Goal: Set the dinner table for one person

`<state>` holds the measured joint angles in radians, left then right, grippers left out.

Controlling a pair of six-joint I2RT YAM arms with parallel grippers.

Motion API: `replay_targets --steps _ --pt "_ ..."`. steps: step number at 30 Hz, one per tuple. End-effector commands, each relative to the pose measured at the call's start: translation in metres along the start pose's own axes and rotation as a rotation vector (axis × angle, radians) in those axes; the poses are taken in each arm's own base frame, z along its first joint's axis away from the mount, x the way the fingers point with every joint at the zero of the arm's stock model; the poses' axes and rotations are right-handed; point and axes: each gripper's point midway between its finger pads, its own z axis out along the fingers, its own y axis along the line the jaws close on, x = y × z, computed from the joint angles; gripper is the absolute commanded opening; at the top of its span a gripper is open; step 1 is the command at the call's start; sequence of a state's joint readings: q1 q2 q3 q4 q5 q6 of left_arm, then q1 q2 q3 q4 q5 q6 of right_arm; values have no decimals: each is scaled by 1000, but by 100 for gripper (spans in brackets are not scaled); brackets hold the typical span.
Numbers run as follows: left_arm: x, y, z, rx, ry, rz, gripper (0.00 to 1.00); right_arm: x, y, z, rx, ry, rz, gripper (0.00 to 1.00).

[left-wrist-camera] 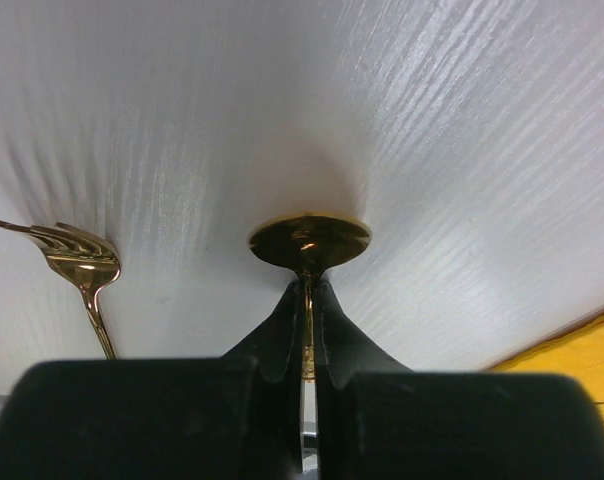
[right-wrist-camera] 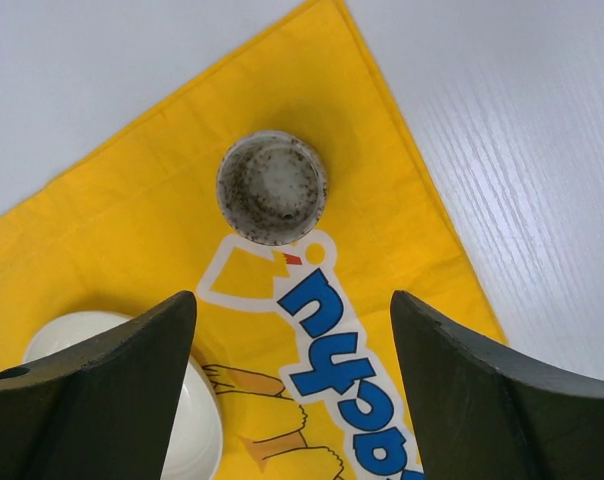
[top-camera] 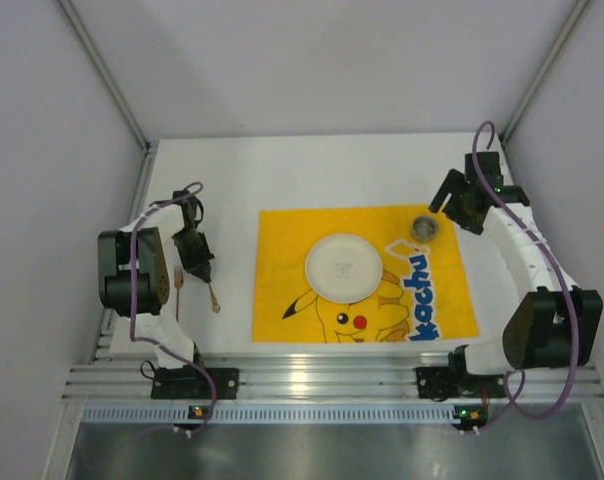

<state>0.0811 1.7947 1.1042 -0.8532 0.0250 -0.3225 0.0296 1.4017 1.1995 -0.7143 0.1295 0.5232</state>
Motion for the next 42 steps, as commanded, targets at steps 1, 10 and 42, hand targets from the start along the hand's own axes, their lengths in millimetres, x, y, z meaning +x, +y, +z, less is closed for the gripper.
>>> replay_targets --steps 1,10,42 --pt "8 20 35 -101 65 7 0 -13 1 -14 -23 -44 4 79" --pt "-33 -25 -12 51 -49 15 0 -35 54 -44 -261 -63 -47 98" --pt "13 -341 -236 793 -243 290 0 119 262 -110 -1105 349 -289 0"
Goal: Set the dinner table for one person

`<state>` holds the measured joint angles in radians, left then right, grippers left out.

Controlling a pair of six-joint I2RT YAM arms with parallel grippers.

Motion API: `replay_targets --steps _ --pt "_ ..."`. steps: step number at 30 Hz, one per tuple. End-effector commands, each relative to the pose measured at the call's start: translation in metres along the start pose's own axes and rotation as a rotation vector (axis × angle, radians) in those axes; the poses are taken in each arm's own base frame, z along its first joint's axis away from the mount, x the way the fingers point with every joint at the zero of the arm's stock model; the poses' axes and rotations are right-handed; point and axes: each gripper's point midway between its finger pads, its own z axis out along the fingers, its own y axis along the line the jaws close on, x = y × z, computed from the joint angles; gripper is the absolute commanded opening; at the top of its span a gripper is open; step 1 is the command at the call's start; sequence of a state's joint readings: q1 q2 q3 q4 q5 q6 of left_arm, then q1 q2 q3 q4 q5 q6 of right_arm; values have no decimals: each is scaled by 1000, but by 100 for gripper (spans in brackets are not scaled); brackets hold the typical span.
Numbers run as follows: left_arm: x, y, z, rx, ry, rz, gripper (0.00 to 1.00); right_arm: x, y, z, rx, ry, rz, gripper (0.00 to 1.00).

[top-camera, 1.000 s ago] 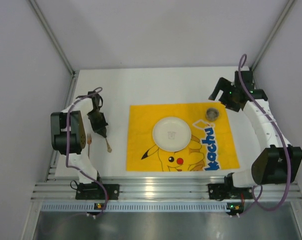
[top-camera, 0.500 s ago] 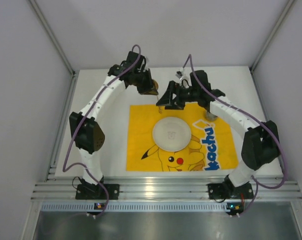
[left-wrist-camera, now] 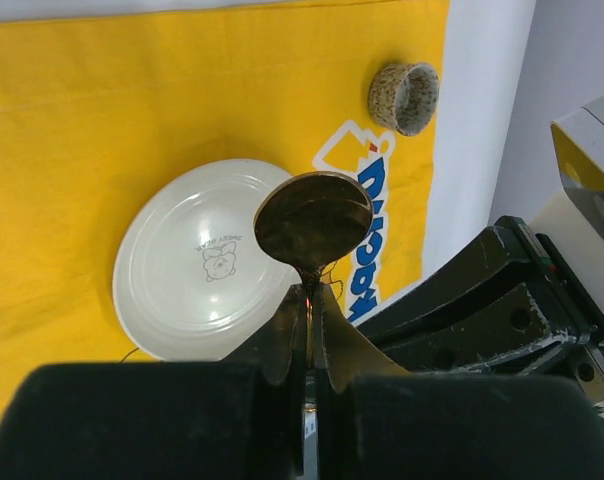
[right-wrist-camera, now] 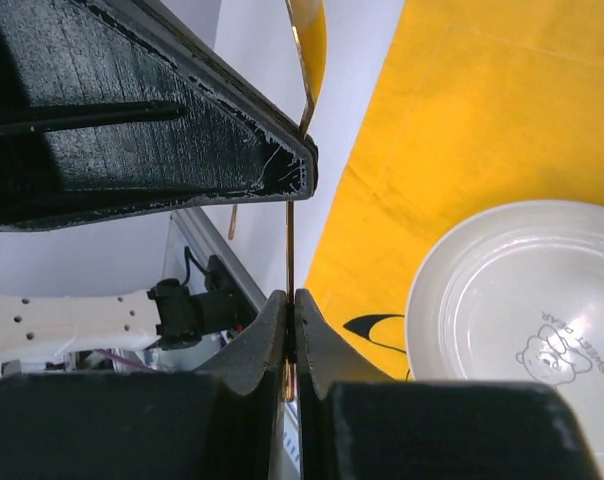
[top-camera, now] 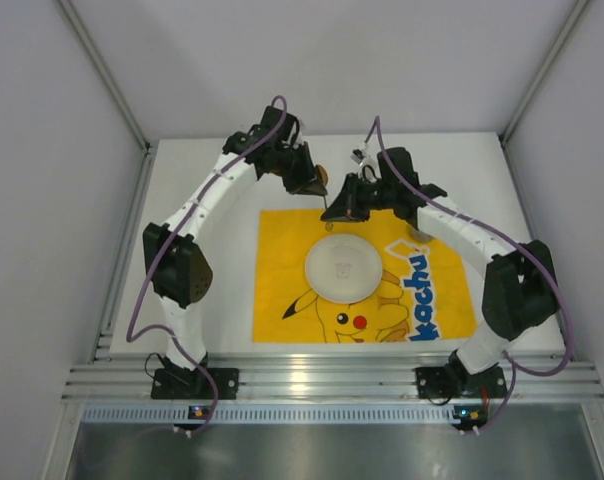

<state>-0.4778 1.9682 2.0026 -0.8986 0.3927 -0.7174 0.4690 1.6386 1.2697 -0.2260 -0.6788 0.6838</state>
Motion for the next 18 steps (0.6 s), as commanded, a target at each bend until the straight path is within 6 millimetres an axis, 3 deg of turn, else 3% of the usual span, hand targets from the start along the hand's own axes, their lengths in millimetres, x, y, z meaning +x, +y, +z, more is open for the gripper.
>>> replay_targets --steps 1,2,5,6,8,9,10,11,12,13,18 --pt "-4 -18 -20 55 -54 22 0 -10 15 -20 -7 -71 -82 0" --pt "-1 -17 -21 56 -48 27 16 -6 8 -26 25 -62 -74 0" --pt "7 3 -33 -27 -55 72 44 -9 -13 -46 109 -77 -64 0" --pt "18 18 -44 -91 -41 74 59 -3 -31 -59 173 -54 -17 0" --pt "22 47 -56 -191 -58 101 69 13 -53 -83 275 -29 2 0" --pt "33 79 -55 -285 -40 82 75 15 -66 -96 322 -36 24 0" --pt "30 94 -74 -305 -75 67 76 19 -72 -109 366 -49 21 0" --pt "46 124 -72 -356 -34 26 77 36 -91 -121 421 -9 61 0" --pt "49 139 -78 -371 -35 0 77 45 -97 -127 442 6 72 0" --pt "43 158 -96 -378 -79 -45 78 59 -107 -132 464 30 84 0" --pt "69 247 -125 -536 -78 -196 77 109 -137 -134 503 162 183 0"
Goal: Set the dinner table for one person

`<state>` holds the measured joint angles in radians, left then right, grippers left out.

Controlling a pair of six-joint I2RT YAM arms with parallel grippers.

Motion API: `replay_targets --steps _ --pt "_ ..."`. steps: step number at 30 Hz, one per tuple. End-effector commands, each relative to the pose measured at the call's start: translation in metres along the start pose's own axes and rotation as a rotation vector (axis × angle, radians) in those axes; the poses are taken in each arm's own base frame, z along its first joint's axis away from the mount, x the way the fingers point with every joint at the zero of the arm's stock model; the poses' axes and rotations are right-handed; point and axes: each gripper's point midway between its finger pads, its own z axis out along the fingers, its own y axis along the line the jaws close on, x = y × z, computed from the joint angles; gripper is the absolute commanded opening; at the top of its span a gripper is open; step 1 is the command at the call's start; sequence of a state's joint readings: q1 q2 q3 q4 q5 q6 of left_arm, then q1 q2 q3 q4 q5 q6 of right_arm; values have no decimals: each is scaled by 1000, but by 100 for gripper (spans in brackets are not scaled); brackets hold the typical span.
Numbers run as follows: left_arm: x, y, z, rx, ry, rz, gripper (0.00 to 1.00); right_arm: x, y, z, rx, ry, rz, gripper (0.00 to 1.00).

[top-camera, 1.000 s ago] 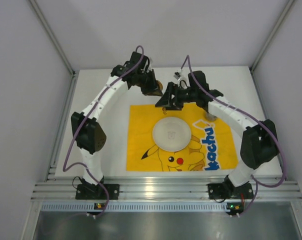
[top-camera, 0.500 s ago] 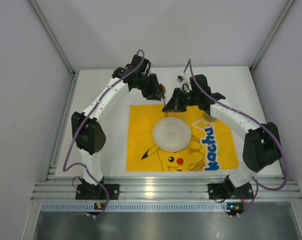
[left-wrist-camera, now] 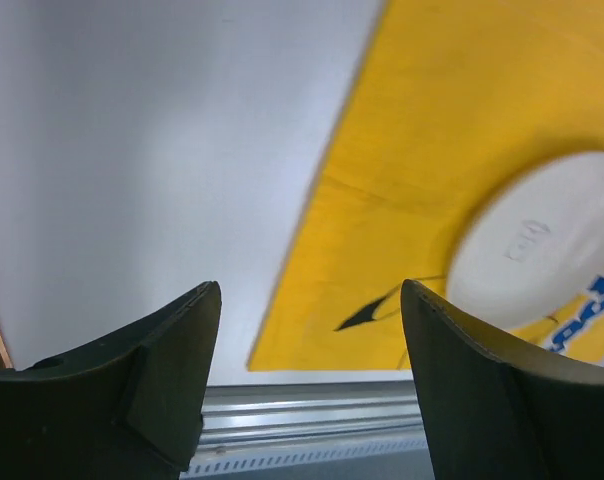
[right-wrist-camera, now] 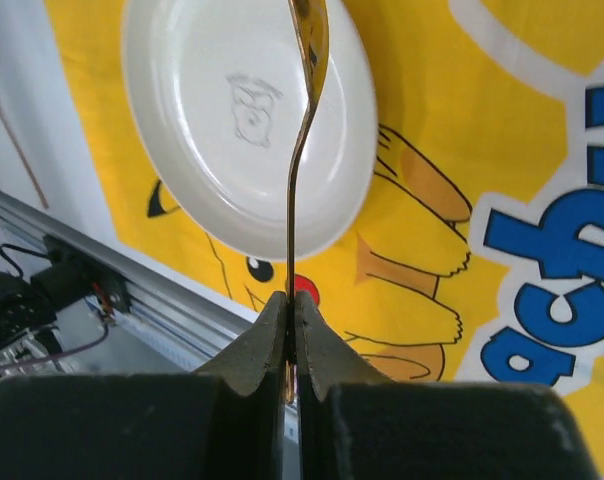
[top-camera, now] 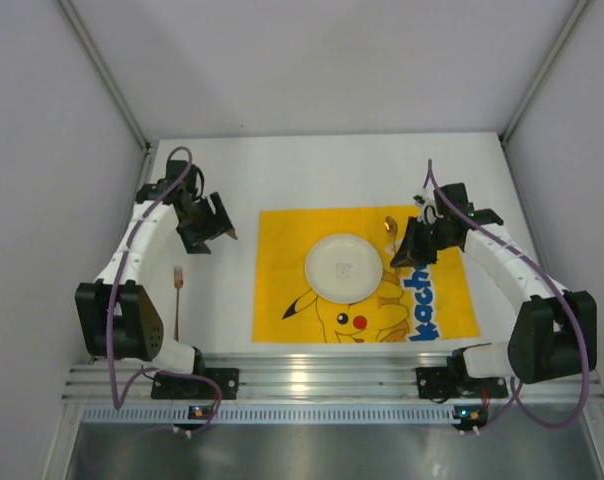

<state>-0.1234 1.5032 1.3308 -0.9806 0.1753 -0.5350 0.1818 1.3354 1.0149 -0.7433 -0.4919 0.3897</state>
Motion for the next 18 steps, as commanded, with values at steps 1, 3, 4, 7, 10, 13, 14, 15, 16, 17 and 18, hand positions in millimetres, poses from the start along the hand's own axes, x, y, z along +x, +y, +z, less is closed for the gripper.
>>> replay_targets --steps 1,3,4,7,10,13,14,15,16,17,18 --pt "5 62 1 -150 -8 -21 77 45 -28 10 58 163 27 0" --pt "10 82 6 -192 18 -49 76 54 -38 15 85 188 50 0" --pt "10 92 6 -204 23 -64 75 61 -44 18 97 211 64 0" --pt "8 104 5 -209 19 -88 74 71 -58 22 141 230 89 0" --pt "4 109 2 -213 10 -99 74 76 -65 27 146 244 108 0" --pt "4 115 1 -226 13 -106 73 77 -72 30 179 249 133 1" --pt "3 117 0 -231 10 -107 73 79 -73 30 186 256 137 6" --pt "2 119 -1 -238 5 -110 73 79 -75 31 195 258 145 18" --pt "1 121 -1 -240 6 -109 73 80 -77 31 213 259 151 25" --pt "1 123 -2 -247 2 -110 73 81 -79 30 225 260 157 40" --pt "-1 126 -3 -263 -4 -109 73 82 -81 29 238 260 161 45"
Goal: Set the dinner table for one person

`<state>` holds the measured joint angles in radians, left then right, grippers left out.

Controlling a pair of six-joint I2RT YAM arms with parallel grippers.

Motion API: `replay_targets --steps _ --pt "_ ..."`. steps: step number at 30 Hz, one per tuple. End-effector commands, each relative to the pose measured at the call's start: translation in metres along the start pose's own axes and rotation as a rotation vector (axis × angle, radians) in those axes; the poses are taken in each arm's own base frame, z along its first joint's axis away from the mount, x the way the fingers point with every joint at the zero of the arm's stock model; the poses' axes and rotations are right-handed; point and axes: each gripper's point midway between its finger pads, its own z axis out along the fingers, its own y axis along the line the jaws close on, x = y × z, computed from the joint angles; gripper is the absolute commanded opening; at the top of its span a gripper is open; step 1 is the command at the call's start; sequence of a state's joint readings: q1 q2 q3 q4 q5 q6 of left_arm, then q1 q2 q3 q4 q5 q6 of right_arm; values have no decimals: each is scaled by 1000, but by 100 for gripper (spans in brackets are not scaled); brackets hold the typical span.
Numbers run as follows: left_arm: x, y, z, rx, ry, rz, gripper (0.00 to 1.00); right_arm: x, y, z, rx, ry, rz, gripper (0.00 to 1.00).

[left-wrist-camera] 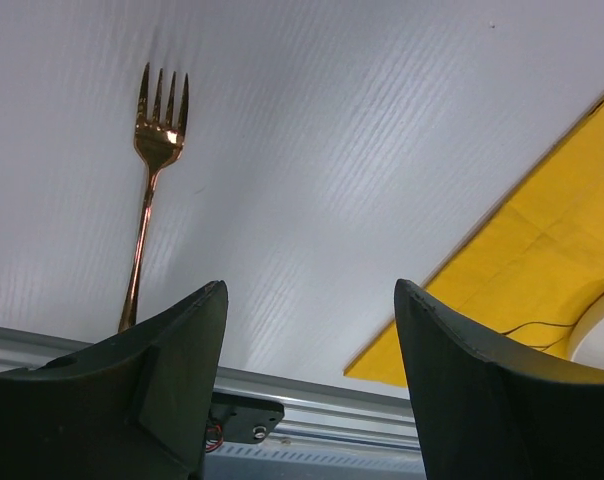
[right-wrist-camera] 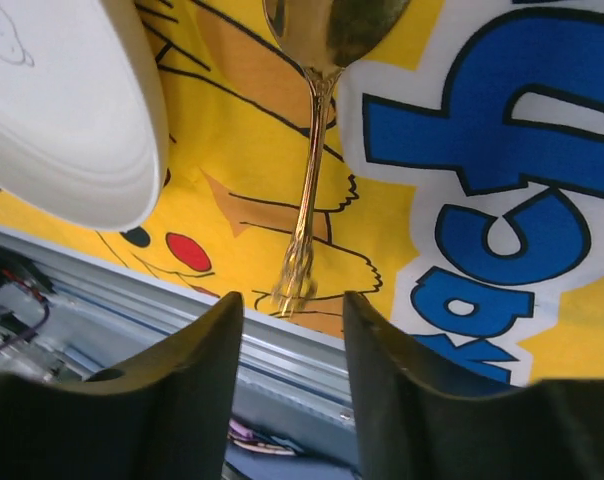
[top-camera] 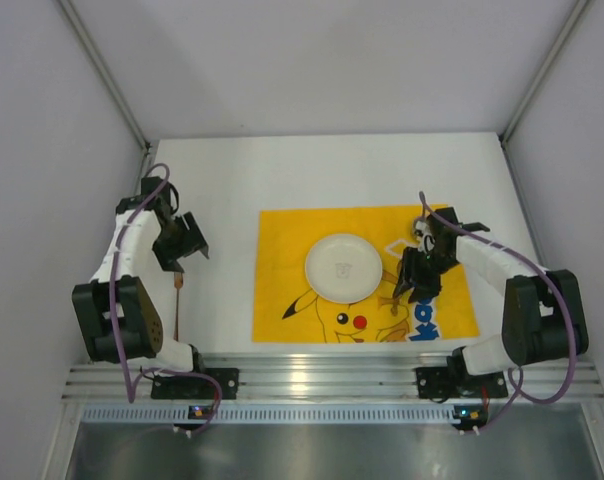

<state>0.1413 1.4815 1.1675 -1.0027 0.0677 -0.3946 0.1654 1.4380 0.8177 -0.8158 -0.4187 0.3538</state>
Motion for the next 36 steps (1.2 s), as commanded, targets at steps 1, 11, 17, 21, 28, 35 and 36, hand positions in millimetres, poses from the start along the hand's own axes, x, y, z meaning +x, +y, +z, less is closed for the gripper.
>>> replay_targets --steps 1,11,17,21,28,35,36 --pt "-7 14 -9 -36 -38 13 73 -4 -13 -1 62 -24 32 49" --pt "-11 41 -7 -151 -60 -12 73 -18 -12 -37 153 -104 25 78" --pt "-10 56 1 -221 -66 -16 71 -35 6 -60 124 -157 -9 78" --pt "-10 62 14 -243 -56 -25 71 -38 10 -63 114 -159 -18 77" --pt "3 76 49 -285 22 -65 68 -35 12 -55 82 -139 -17 77" --pt "25 87 93 -322 179 -51 58 -44 13 -45 73 -128 -23 77" --pt "27 87 98 -324 189 -51 55 -45 13 -44 71 -127 -24 76"
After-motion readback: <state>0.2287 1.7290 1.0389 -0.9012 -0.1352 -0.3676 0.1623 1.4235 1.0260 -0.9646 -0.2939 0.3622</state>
